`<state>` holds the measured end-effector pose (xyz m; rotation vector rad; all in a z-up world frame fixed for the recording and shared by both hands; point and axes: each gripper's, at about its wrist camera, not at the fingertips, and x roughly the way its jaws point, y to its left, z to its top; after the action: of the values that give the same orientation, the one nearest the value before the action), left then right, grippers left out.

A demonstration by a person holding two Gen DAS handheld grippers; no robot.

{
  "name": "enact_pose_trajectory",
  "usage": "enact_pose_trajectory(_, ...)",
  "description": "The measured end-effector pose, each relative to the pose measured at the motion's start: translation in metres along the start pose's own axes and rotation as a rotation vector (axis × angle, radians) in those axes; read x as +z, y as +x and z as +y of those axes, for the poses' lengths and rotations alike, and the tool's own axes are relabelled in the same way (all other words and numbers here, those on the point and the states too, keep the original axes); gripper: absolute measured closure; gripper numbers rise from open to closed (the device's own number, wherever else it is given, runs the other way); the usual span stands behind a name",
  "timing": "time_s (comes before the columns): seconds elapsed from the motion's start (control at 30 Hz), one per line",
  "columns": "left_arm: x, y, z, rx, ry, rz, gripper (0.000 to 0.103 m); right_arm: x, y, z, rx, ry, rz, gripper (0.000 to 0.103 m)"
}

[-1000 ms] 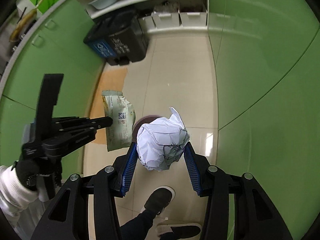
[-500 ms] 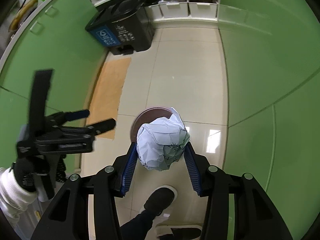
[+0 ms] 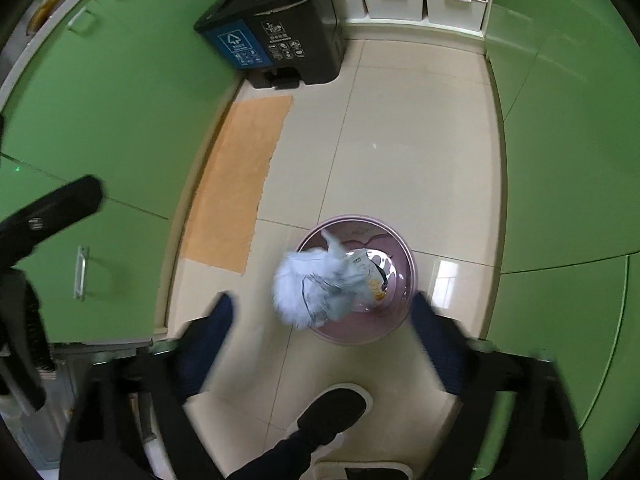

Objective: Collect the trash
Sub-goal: 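Move both open tools back to the counter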

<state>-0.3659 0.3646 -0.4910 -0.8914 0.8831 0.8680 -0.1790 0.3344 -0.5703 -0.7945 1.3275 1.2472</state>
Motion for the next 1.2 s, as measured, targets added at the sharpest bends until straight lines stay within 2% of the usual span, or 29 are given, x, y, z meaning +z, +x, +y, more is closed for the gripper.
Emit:
enact_pose_trajectory(0.07, -0.001, -0.002, 0.001, 0.004, -0.002, -0.002, 0.003, -0.001, 0.006, -0.003, -0.012, 0.009, 0.029, 0.007)
enact_pose_trajectory(0.2, 0.0, -0.009, -0.005, 0.004, -0.005, 0.001, 0.003, -0.002, -0.002, -0.003, -0.034, 0.011, 0.033, 0.007)
enact_pose_trajectory(0.33, 0.004, -0.03, -0.025, -0.012, 0.012, -0.003, 0.003, -0.004, -0.04, -0.007, -0.055, 0.031, 0.004, 0.007)
enact_pose_trajectory(0.5, 0.017, -0.085, -0.069, -0.039, 0.059, -0.024, 0.003, -0.006, -0.128, -0.001, -0.079, 0.05, -0.082, 0.007)
enact_pose_trajectory(0.8, 0.044, -0.221, -0.16, -0.079, 0.186, -0.085, 0.003, -0.03, -0.316, 0.016, -0.107, 0.113, -0.275, 0.006)
enact_pose_trajectory(0.97, 0.051, -0.282, -0.225, -0.143, 0.289, -0.12, 0.003, -0.066, -0.422, 0.008, -0.165, 0.187, -0.4, 0.006)
enact_pose_trajectory(1.2, 0.051, -0.328, -0.322, -0.264, 0.46, -0.148, 0.003, -0.135, -0.53, -0.029, -0.306, 0.347, -0.537, 0.006)
